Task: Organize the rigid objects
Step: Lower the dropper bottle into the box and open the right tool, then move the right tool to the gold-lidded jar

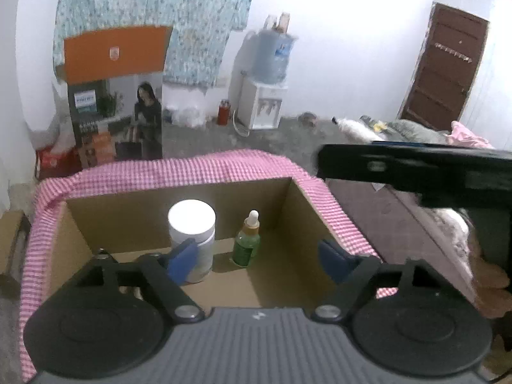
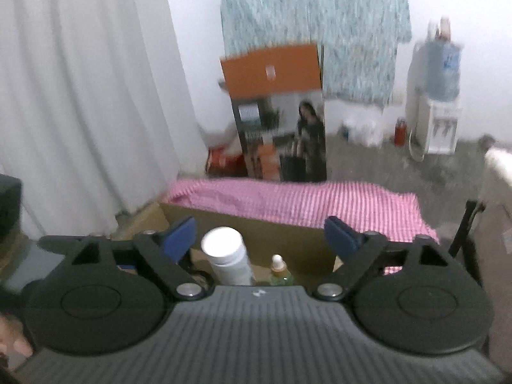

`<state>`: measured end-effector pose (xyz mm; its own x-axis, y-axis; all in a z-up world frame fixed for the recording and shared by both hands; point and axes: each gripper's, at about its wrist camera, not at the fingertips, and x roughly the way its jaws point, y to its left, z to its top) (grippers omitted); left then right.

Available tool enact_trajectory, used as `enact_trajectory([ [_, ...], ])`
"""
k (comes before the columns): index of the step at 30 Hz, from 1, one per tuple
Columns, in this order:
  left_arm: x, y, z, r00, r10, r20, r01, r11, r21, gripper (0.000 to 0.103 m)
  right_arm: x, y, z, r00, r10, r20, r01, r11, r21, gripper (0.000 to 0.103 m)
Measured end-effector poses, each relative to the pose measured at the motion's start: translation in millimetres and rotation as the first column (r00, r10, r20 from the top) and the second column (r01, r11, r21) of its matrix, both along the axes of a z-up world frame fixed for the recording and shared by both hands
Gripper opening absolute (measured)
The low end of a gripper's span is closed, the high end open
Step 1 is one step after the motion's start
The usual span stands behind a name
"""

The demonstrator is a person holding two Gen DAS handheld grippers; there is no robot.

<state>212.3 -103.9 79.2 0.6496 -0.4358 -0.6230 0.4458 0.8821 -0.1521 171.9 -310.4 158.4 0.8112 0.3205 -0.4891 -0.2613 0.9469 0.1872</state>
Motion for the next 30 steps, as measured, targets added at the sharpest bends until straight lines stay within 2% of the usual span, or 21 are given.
enact_trajectory([
  [2, -16.6, 9.0, 7.6, 1.000, 0.006, 0.025, -0.006, 1.000, -0.015, 0.090, -29.8, 0.4, 9.7, 0.999, -0.001, 0.044, 0.000, 1.000, 0.028, 0.102],
  [6, -48.4, 29.7, 16.5, 0.999, 0.006, 0.040, -0.005, 1.000, -0.022, 0.098, -75.7, 5.9, 17.0, 0.997, -0.006, 0.072, 0.004, 0.999, 0.035, 0.102],
  [8, -65.1, 40.5, 17.2, 0.998, 0.027, 0.062, -0.026, 1.000, -0.003, 0.103, -92.4, 12.6, 16.5, 0.998, -0.002, 0.057, 0.000, 0.999, 0.033, 0.102],
  [10, -79.9, 52.8, 16.3, 0.995, 0.055, 0.080, -0.055, 0.999, -0.003, 0.103, -108.0, 21.2, 13.6, 0.999, 0.006, 0.043, -0.007, 1.000, 0.022, 0.102],
  [14, -104.2, 79.2, 8.3, 0.993, 0.095, 0.067, -0.093, 0.995, -0.025, 0.103, -129.3, 53.3, 3.8, 0.998, -0.042, 0.042, 0.047, 0.989, -0.143, 0.102],
  [18, -121.0, 99.3, -5.5, 0.993, 0.115, 0.023, -0.114, 0.993, -0.034, 0.103, -146.4, 87.4, -10.8, 0.992, -0.084, 0.098, 0.113, 0.930, -0.351, 0.102],
  [20, -130.4, 106.6, -12.4, 0.993, 0.114, 0.017, -0.113, 0.993, -0.022, 0.103, -157.5, 100.4, -17.2, 0.986, -0.084, 0.141, 0.136, 0.900, -0.414, 0.102],
  [21, -134.4, 109.2, -15.5, 0.993, 0.118, 0.019, -0.117, 0.993, -0.012, 0.103, -162.4, 103.6, -19.4, 0.985, -0.078, 0.152, 0.136, 0.897, -0.420, 0.102],
  [23, -140.1, 113.9, -21.3, 0.991, 0.128, 0.025, -0.128, 0.992, 0.001, 0.103, -164.5, 105.3, -23.4, 0.990, -0.061, 0.128, 0.106, 0.920, -0.376, 0.102],
  [26, -145.8, 121.8, -30.0, 0.990, 0.137, 0.029, -0.137, 0.991, 0.003, 0.103, -163.2, 101.9, -35.6, 0.999, -0.022, 0.039, 0.031, 0.968, -0.250, 0.102],
  [30, -147.9, 133.2, -42.8, 0.991, 0.130, 0.012, -0.129, 0.991, -0.032, 0.103, -167.9, 105.7, -54.5, 0.999, -0.037, 0.014, 0.039, 0.984, -0.175, 0.102],
])
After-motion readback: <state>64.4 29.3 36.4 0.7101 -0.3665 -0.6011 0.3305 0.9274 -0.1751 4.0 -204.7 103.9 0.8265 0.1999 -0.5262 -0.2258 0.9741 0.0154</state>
